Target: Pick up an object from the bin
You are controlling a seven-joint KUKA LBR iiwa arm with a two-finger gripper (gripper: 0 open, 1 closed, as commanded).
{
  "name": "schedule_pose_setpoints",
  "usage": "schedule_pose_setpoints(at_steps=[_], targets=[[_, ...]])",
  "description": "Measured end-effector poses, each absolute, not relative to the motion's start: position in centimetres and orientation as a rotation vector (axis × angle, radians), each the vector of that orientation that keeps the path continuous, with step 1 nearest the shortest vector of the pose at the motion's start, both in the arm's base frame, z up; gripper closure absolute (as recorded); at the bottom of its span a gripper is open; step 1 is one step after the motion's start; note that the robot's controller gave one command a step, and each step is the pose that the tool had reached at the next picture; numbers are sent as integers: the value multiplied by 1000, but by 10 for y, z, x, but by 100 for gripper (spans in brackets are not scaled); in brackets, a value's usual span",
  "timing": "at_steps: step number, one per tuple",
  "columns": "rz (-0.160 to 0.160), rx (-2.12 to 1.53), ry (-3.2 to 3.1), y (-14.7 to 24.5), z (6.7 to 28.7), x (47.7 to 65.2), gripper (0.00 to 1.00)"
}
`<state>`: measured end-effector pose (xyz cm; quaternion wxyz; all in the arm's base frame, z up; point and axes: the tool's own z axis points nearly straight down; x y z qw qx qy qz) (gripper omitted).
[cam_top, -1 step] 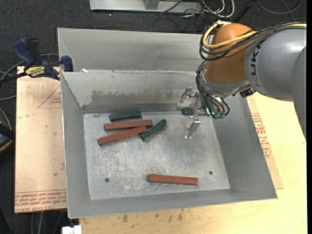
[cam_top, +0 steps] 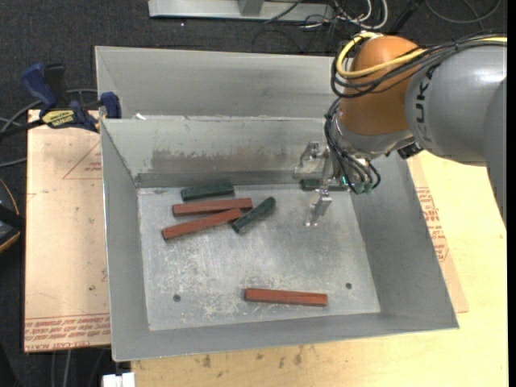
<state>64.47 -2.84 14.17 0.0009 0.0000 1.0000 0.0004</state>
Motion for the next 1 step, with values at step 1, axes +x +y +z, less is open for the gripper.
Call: schedule_pose_setpoints(at_steps=[1], targets=[[2, -576, 3078, 38, 80, 648, 100]])
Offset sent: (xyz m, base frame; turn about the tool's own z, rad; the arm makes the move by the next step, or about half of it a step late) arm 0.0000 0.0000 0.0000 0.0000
